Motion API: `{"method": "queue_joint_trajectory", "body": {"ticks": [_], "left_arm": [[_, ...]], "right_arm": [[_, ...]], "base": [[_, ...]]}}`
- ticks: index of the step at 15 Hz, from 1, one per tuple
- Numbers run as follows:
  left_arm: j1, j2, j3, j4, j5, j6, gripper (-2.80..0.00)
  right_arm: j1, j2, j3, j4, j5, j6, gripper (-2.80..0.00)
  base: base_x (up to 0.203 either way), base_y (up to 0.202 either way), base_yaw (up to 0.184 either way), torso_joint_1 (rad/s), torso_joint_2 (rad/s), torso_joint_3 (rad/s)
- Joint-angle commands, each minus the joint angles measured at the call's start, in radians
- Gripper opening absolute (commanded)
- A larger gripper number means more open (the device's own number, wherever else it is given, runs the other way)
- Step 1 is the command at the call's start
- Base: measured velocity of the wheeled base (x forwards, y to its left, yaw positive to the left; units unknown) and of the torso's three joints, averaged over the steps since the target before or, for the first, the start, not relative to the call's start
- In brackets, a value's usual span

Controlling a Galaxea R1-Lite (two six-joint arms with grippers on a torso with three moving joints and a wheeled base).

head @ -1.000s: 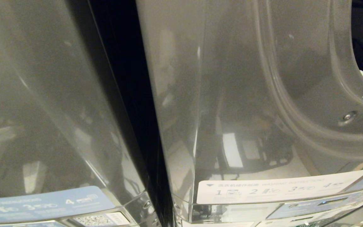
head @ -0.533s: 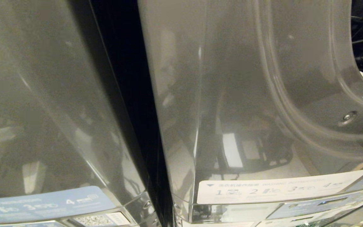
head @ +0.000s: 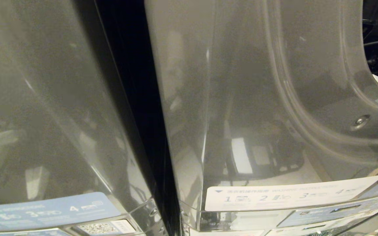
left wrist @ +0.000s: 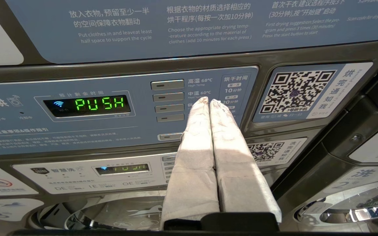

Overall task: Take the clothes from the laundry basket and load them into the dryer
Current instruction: Put the clothes in the dryer

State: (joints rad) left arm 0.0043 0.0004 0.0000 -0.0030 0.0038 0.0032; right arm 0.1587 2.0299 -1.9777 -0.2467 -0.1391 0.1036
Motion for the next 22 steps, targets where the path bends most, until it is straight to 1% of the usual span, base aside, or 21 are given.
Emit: {"method": "queue_joint_trajectory", "body": {"ticks": [1,2,4,7,9,11,14,17,18,20,22], "left_arm": [[0.000,0.000,0.000,0.000,0.001,0.000,-2.80],[0.000,0.000,0.000,0.000,0.001,0.000,-2.80],[0.000,0.000,0.000,0.000,0.001,0.000,-2.80],[0.000,0.000,0.000,0.000,0.001,0.000,-2.80],[0.000,0.000,0.000,-0.001,0.001,0.000,-2.80],[0.000,0.000,0.000,0.000,0.001,0.000,-2.80],[0.000,0.000,0.000,0.000,0.001,0.000,-2.80],[0.000,0.000,0.000,0.000,0.001,0.000,-2.80],[0.000,0.000,0.000,-0.001,0.001,0.000,-2.80],[0.000,0.000,0.000,0.000,0.001,0.000,-2.80],[0.000,0.000,0.000,0.000,0.001,0.000,-2.80]], "right_arm": [[0.001,-0.028,-0.005,-0.119,0.012,0.000,0.00],[0.001,-0.043,-0.006,-0.172,0.017,-0.003,0.00],[0.000,-0.085,-0.004,-0.217,0.018,-0.021,0.00],[0.000,-0.166,-0.002,-0.209,0.019,-0.031,0.00],[0.002,-0.233,0.003,-0.179,0.018,-0.031,0.00],[0.009,-0.317,0.037,-0.153,0.018,-0.029,0.00],[0.036,-0.480,0.193,-0.124,0.024,-0.030,0.00],[0.044,-0.663,0.433,-0.118,0.053,-0.033,0.00],[0.045,-0.735,0.530,-0.119,0.061,-0.038,-2.80],[0.046,-0.883,0.677,-0.117,0.078,-0.056,-2.80],[0.046,-1.011,0.774,-0.115,0.102,-0.079,-2.80]], "base": [[0.000,0.000,0.000,0.000,0.00,0.000],[0.000,0.000,0.000,0.000,0.00,0.000],[0.000,0.000,0.000,0.000,0.00,0.000],[0.000,0.000,0.000,0.000,0.00,0.000],[0.000,0.000,0.000,0.000,0.00,0.000],[0.000,0.000,0.000,0.000,0.00,0.000],[0.000,0.000,0.000,0.000,0.00,0.000],[0.000,0.000,0.000,0.000,0.00,0.000],[0.000,0.000,0.000,0.000,0.00,0.000],[0.000,0.000,0.000,0.000,0.00,0.000],[0.000,0.000,0.000,0.000,0.00,0.000]]}}
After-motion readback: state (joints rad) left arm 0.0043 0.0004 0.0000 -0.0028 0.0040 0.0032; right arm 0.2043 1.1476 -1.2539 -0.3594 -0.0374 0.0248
